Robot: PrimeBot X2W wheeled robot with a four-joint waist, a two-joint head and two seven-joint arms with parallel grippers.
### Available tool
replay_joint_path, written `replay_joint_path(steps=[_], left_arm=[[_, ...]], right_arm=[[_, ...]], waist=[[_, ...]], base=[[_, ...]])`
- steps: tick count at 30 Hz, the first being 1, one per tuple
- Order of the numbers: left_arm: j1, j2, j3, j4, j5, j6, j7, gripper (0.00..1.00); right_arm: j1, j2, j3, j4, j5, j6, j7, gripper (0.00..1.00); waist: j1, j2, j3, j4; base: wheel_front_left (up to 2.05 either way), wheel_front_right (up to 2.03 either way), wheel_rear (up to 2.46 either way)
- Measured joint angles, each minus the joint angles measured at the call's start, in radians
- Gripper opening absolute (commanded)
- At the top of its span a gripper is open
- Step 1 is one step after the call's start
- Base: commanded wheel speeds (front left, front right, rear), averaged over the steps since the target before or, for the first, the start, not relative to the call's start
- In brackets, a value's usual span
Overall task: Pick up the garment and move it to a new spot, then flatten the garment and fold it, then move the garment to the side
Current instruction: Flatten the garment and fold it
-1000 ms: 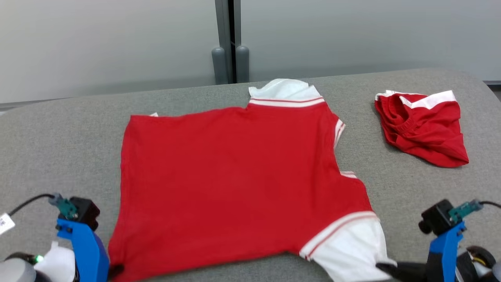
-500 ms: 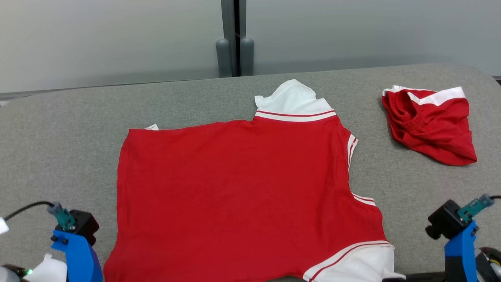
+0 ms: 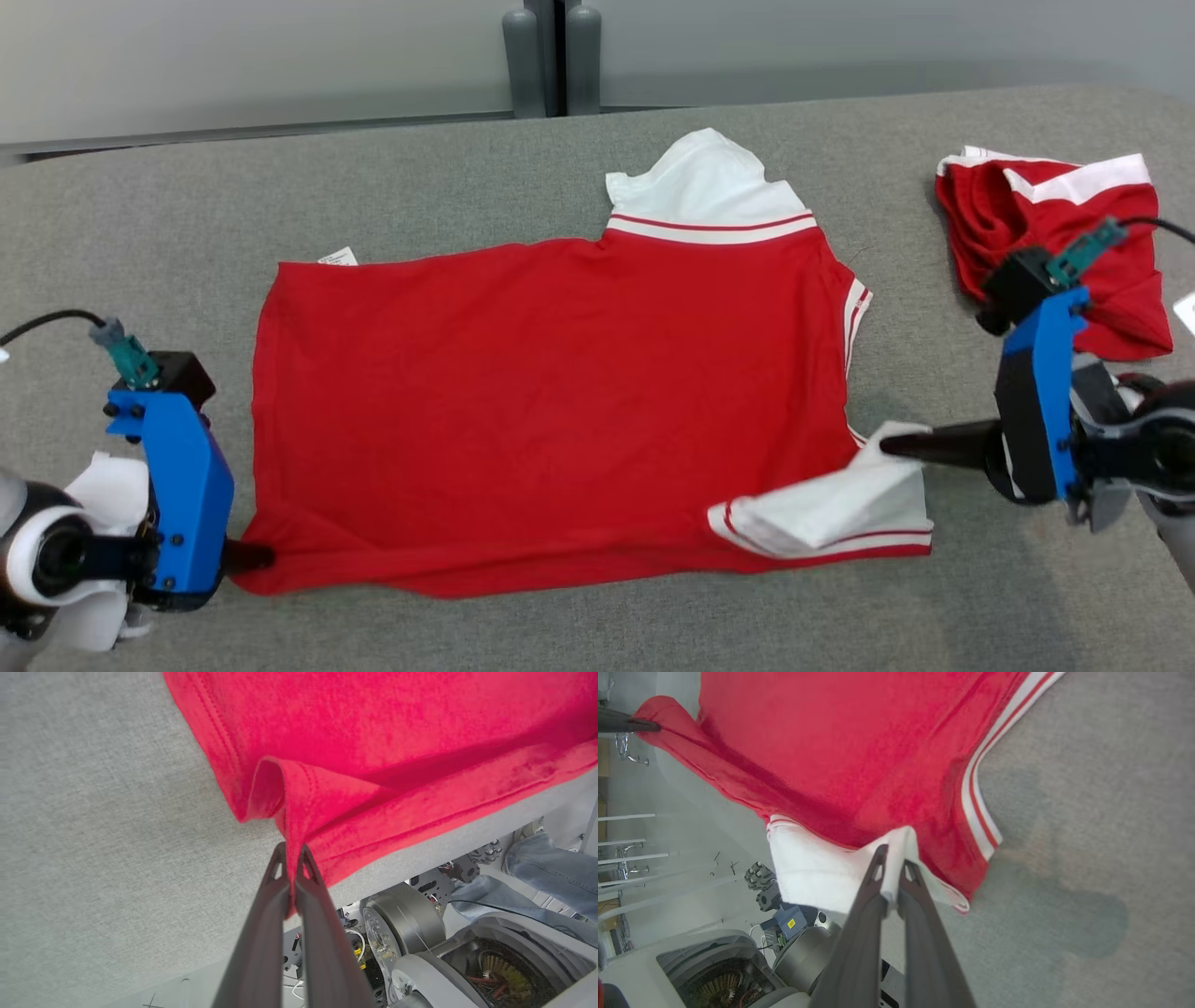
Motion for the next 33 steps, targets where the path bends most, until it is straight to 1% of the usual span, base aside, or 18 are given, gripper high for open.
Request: replay_joint_path(steps=[4,9,10,11,12,13,14,17,20,22,23,25,28,30,33], left_arm=[[-0.074,-0.055,0.001,0.068,-0.012,0.014,0.047,0.00],[-0.142,-0.111,0.007,0.151,-0.025,0.040,0.072,0.00],[-0.150,-0.121,0.011,0.165,-0.024,0.045,0.068,0.20],[-0.157,-0.131,0.014,0.180,-0.025,0.048,0.067,0.49],[-0.164,-0.142,0.019,0.191,-0.028,0.049,0.062,0.73],[-0.169,-0.152,0.026,0.202,-0.030,0.052,0.050,1.00],[-0.175,-0.160,0.030,0.212,-0.030,0.053,0.040,1.00],[-0.181,-0.171,0.035,0.240,-0.021,0.052,0.012,1.00],[-0.181,-0.171,0.047,0.248,-0.005,0.024,-0.040,1.00],[-0.178,-0.160,0.053,0.243,0.024,-0.009,-0.092,1.00],[-0.177,-0.154,0.059,0.238,0.047,-0.026,-0.136,1.00],[-0.169,-0.139,0.070,0.223,0.109,-0.062,-0.249,1.00],[-0.130,-0.144,0.101,0.209,0.179,-0.086,-0.449,1.00],[-0.081,-0.158,0.120,0.195,0.225,-0.086,-0.592,1.00],[-0.009,-0.172,0.144,0.161,0.325,-0.043,-0.820,1.00]], right_arm=[[-0.114,0.098,-0.028,0.137,-0.084,0.000,0.027,0.00],[-0.208,0.179,-0.045,0.244,-0.153,0.000,0.022,0.00],[-0.219,0.189,-0.047,0.256,-0.162,0.000,0.012,0.00],[-0.229,0.198,-0.047,0.265,-0.174,0.000,-0.004,0.16],[-0.238,0.206,-0.048,0.277,-0.186,0.000,-0.014,0.31],[-0.245,0.210,-0.047,0.289,-0.191,0.000,-0.023,0.44],[-0.248,0.215,-0.050,0.301,-0.197,0.000,-0.041,1.00],[-0.254,0.224,-0.049,0.330,-0.219,0.000,-0.089,1.00],[-0.254,0.230,-0.052,0.323,-0.222,0.000,-0.184,1.00],[-0.251,0.229,-0.055,0.302,-0.222,0.000,-0.267,1.00],[-0.246,0.228,-0.057,0.284,-0.227,0.000,-0.323,1.00],[-0.227,0.225,-0.057,0.240,-0.232,0.000,-0.443,1.00],[-0.175,0.218,-0.048,0.165,-0.244,0.000,-0.650,1.00],[-0.134,0.215,-0.052,0.132,-0.264,0.000,-0.798,1.00],[-0.050,0.198,-0.039,0.089,-0.317,0.000,-0.988,1.00]], waist=[[0.0000,0.0000,0.023,0.000],[0.0000,0.0000,0.044,0.001],[0.0001,0.0001,0.046,0.001],[0.0000,0.0000,0.048,0.000],[0.0001,0.0000,0.048,0.000],[0.0000,0.0001,0.048,0.000],[0.0001,0.0001,0.046,-0.001],[-0.0001,0.0000,0.032,-0.001],[-0.0002,0.0001,0.010,-0.001],[-0.0002,0.0000,-0.006,0.000],[-0.0002,0.0000,-0.014,0.001],[-0.0002,0.0000,-0.031,0.002],[-0.0003,0.0000,-0.058,0.007],[-0.0003,-0.0001,-0.076,0.010],[-0.0003,-0.0001,-0.102,0.015]], base=[[0.00,0.00,0.00],[0.00,0.00,0.00],[0.00,0.00,0.00],[0.00,0.00,0.00],[0.00,0.00,0.00],[0.00,0.00,0.00],[0.00,0.00,0.00],[0.00,0.00,0.00],[0.00,0.00,0.00],[0.00,0.00,0.00],[0.00,0.00,0.00],[0.00,0.00,0.00],[0.00,0.00,0.00],[0.00,0.00,0.00],[0.00,0.00,0.00]])
